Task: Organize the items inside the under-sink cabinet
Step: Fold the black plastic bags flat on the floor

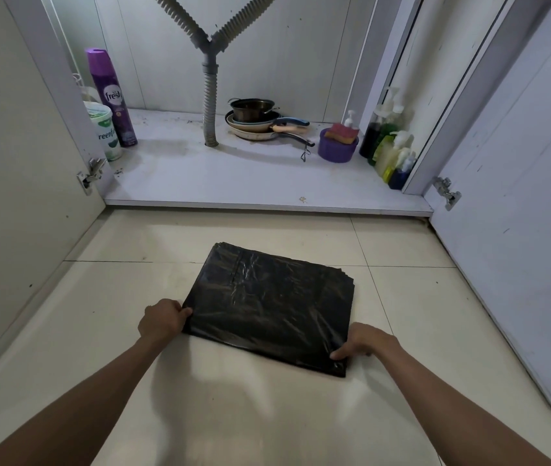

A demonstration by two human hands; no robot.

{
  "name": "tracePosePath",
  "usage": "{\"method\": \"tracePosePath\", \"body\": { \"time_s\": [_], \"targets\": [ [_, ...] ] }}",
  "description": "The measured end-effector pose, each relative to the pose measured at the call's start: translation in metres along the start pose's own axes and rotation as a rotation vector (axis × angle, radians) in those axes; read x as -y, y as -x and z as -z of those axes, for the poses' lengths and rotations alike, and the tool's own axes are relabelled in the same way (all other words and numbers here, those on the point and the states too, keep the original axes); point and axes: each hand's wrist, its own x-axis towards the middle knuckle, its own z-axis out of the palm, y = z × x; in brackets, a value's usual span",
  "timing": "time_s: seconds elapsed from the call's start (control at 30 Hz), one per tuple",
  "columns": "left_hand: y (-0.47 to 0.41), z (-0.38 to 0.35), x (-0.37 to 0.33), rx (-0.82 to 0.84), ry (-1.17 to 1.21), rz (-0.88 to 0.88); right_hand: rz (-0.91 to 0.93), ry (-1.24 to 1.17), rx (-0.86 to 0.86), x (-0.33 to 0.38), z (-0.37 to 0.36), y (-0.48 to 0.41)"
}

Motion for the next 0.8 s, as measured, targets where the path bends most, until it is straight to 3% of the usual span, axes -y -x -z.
{"method": "tracePosePath", "body": {
  "time_s": [0.13, 0.27, 0.37, 0.47, 0.63, 0.8],
  "targets": [
    [0.006, -0.007, -0.006, -0.156, -0.284, -0.017, -0.09, 0.107, -0.057, -0.004, 0.002, 0.0],
    [0.005, -0.018, -0.019, -0.313, -0.297, -0.273, -0.135, 0.178, -0.053, 0.004, 0.014, 0.004],
    [0.008, -0.03, -0.041, -0.281, -0.297, -0.449, -0.071, 0.234, -0.348, 0.028, 0.019, 0.008],
    [0.009, -0.048, -0.062, -0.193, -0.371, -0.574, 0.093, -0.009, -0.643, 0.059, 0.003, 0.002],
    [-0.005, -0.066, -0.069, -0.133, -0.335, -0.676, 0.228, -0.118, -0.623, 0.086, -0.054, -0.019],
    [-0.017, -0.069, -0.038, -0.169, -0.271, -0.551, 0.254, -0.114, -0.73, 0.055, -0.075, -0.039]
  ]
}}
